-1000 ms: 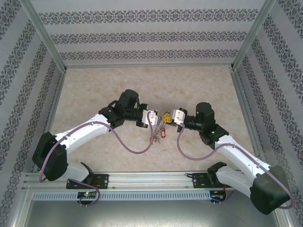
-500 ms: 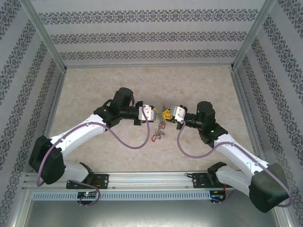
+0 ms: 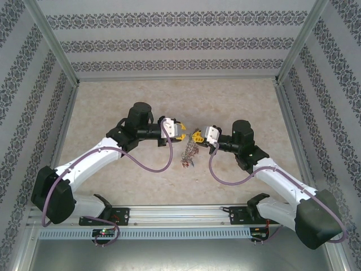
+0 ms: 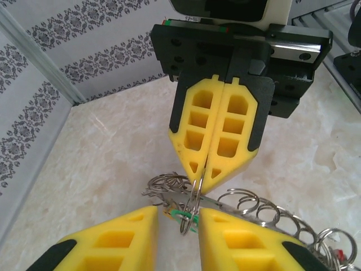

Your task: Put the keys on the keyring

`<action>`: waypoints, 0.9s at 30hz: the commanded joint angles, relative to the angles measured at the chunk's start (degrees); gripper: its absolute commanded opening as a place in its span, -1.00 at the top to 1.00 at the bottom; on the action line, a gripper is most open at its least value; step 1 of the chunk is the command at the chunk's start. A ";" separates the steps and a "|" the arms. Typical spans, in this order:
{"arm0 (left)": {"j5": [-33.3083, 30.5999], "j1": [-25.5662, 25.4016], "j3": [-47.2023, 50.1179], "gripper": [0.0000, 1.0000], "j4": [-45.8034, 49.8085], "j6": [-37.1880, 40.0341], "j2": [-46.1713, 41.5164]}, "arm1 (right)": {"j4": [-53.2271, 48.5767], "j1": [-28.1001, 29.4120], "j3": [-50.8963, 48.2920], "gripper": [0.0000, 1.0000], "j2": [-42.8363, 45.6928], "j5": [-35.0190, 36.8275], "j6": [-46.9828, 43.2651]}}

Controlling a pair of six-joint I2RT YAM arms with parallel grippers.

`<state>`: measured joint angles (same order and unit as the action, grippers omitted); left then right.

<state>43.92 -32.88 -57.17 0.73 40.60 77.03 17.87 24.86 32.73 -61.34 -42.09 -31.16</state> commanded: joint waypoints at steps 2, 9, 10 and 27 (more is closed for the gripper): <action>4.62 0.36 -2.14 0.50 -2.99 -3.37 2.60 | 4.26 0.27 3.02 1.00 -0.30 -2.83 1.29; 3.90 0.36 -1.24 0.50 -5.13 -3.90 3.56 | 4.73 0.96 4.17 1.00 -1.50 -2.49 1.45; 3.98 0.32 -1.28 0.52 -5.06 -3.79 3.66 | 4.76 1.07 4.40 1.00 -1.77 -2.55 1.45; -4.28 0.36 -3.56 1.00 5.60 1.90 3.03 | -11.23 1.42 6.48 0.68 -5.05 -1.93 -9.23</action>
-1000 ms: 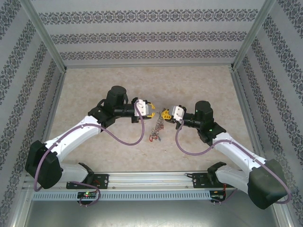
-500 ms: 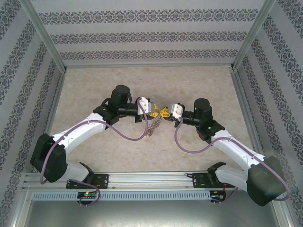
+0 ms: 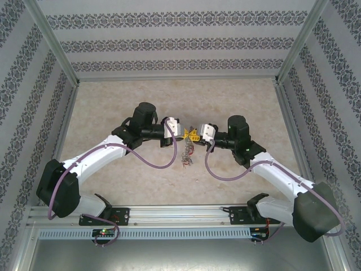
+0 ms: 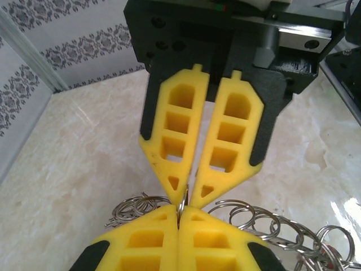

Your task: Put the keys on the keyring

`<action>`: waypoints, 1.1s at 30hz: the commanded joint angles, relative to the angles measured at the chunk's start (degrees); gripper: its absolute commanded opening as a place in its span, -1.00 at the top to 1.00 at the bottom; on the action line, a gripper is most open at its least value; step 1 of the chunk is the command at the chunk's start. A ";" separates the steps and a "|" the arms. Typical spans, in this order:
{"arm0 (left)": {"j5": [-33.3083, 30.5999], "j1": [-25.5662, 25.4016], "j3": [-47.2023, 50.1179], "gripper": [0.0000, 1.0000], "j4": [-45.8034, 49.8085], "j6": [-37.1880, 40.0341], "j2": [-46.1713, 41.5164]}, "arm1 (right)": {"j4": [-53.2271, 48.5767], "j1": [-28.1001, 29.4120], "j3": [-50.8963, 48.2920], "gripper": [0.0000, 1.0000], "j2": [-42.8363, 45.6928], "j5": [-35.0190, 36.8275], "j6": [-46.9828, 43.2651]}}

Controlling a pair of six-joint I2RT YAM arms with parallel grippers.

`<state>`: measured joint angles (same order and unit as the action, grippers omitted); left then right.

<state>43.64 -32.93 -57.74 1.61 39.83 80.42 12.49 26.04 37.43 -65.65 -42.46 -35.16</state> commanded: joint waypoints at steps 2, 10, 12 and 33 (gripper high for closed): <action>-5.87 0.38 -4.51 1.00 8.75 4.71 0.15 | -10.21 0.24 3.13 0.62 -1.54 -1.49 -7.50; -9.01 0.33 -8.40 1.00 17.91 9.95 1.22 | -18.41 0.37 8.22 0.49 -4.88 -2.86 -10.58; -8.92 0.37 -9.12 1.00 19.14 10.35 1.69 | -17.75 0.40 8.76 0.45 -5.52 -3.24 -9.58; -5.40 0.75 -9.14 1.00 17.03 6.86 1.53 | -14.54 1.73 13.90 0.74 -13.02 -7.83 -1.21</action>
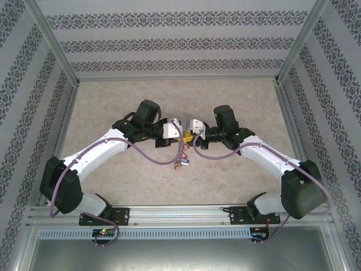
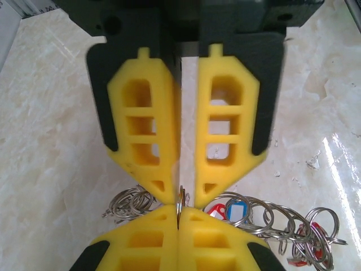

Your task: Put the keys on the keyring

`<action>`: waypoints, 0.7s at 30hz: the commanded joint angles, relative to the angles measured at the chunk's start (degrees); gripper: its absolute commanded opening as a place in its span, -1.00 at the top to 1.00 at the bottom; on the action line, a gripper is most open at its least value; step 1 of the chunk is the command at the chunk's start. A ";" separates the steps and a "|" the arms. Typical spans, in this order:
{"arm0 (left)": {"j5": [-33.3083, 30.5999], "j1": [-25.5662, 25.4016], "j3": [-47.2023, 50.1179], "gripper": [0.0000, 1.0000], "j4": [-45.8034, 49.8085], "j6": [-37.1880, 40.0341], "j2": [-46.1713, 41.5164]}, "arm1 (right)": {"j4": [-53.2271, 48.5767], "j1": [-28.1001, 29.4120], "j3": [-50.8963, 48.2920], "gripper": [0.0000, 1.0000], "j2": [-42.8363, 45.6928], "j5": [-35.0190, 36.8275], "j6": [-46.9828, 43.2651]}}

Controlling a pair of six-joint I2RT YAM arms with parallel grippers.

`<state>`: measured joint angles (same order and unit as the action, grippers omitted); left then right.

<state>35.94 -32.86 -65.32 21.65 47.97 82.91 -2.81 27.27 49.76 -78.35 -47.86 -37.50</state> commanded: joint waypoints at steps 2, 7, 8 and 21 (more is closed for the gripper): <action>2.39 0.86 -1.47 1.00 -2.97 -1.33 -1.26 | 0.74 0.25 1.33 0.91 -0.22 -2.22 1.14; 2.42 2.07 -0.94 1.00 -4.72 -3.78 -2.27 | 2.88 -0.66 0.25 1.00 0.27 -3.36 3.21; 2.66 2.48 -0.56 1.00 -5.38 -5.00 -2.47 | 4.79 -1.01 -0.30 1.00 0.59 -3.91 4.85; 9.59 8.83 2.31 0.66 -9.01 -10.81 -4.70 | 23.95 -3.37 -4.27 1.00 2.73 -7.05 17.89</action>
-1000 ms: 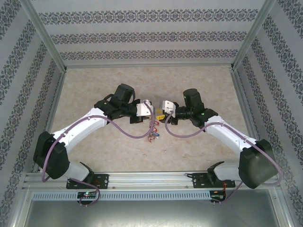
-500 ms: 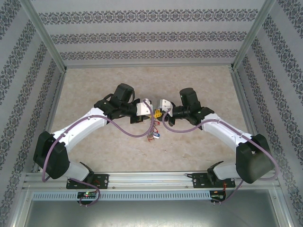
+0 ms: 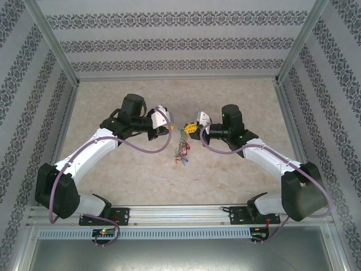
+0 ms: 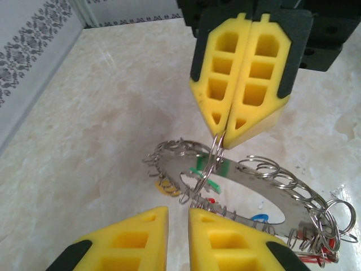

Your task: Put the keys on the keyring

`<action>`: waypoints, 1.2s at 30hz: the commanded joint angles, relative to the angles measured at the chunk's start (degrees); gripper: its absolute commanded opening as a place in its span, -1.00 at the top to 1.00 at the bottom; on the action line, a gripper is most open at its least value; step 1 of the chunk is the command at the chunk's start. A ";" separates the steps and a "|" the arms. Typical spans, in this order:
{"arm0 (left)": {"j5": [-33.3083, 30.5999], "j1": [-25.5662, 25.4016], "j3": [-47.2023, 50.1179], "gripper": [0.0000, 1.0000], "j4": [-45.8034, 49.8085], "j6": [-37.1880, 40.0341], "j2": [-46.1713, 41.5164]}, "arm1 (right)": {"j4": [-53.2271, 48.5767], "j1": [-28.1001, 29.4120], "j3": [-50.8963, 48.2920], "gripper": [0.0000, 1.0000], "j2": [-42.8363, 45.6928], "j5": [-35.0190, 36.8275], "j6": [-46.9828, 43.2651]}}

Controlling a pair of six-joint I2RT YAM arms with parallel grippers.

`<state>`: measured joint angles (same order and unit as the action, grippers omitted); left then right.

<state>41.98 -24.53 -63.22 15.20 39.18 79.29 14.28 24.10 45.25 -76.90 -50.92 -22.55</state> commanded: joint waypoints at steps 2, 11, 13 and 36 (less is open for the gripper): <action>4.59 0.50 0.11 0.63 -3.22 -2.18 -0.83 | 7.37 0.03 0.36 1.00 1.05 -4.02 3.06; 9.44 0.47 -3.76 0.54 0.08 -2.18 1.09 | 6.88 0.25 0.86 1.00 0.66 -4.04 3.06; 10.70 0.46 -6.21 0.54 5.20 -0.28 2.41 | 6.86 0.36 0.86 1.00 0.57 -3.48 2.88; 10.54 -1.23 -6.60 0.39 8.91 3.01 5.96 | 13.11 2.27 1.60 1.00 -0.17 -0.79 5.78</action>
<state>51.86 -25.12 -69.76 22.52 40.73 84.82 20.47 25.78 45.25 -77.43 -51.46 -19.11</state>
